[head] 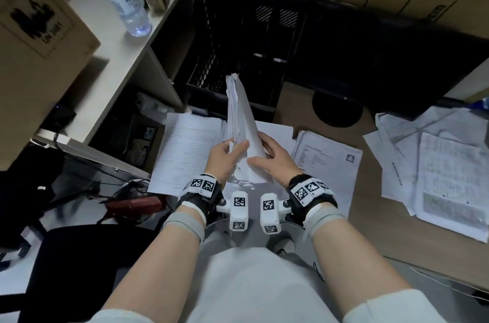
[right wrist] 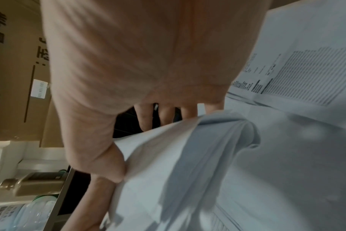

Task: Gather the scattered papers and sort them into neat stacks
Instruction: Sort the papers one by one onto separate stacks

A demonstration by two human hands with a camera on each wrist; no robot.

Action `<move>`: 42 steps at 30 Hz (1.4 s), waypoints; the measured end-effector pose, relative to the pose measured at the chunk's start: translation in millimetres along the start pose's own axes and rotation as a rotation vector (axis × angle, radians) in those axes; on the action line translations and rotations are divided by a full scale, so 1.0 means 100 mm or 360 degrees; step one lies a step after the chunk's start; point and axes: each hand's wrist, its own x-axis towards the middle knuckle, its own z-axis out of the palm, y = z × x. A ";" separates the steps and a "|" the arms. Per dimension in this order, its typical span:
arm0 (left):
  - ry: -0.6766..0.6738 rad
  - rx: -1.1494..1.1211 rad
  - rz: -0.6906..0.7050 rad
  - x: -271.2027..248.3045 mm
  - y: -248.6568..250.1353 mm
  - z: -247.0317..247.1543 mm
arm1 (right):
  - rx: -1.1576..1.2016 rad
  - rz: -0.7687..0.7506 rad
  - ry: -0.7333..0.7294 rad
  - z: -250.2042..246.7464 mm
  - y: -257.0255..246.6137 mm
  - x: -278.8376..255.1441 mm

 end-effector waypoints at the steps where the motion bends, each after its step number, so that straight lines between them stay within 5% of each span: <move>1: -0.0014 0.0000 -0.0002 0.01 0.02 -0.05 | -0.0013 0.0006 0.0006 0.05 -0.02 0.03; 18: -0.0111 -0.0014 -0.0042 0.23 0.13 -0.78 | 0.0110 0.0094 0.0132 0.75 -0.13 0.29; 25: -0.0236 -0.0144 -0.0202 0.19 0.15 -0.73 | -0.0151 0.0065 0.0287 0.83 -0.09 0.30; 31: -0.0270 0.0205 -0.0035 0.12 0.07 -0.71 | -0.0198 0.0018 0.0292 0.83 -0.01 0.21; 38: -0.0101 0.0223 0.0013 0.12 -0.01 -0.92 | -0.0073 0.0318 0.1044 0.65 0.23 0.18; 42: -0.0037 0.0153 0.0007 0.09 -0.06 -0.96 | -0.0128 0.0451 0.1140 0.53 0.35 0.18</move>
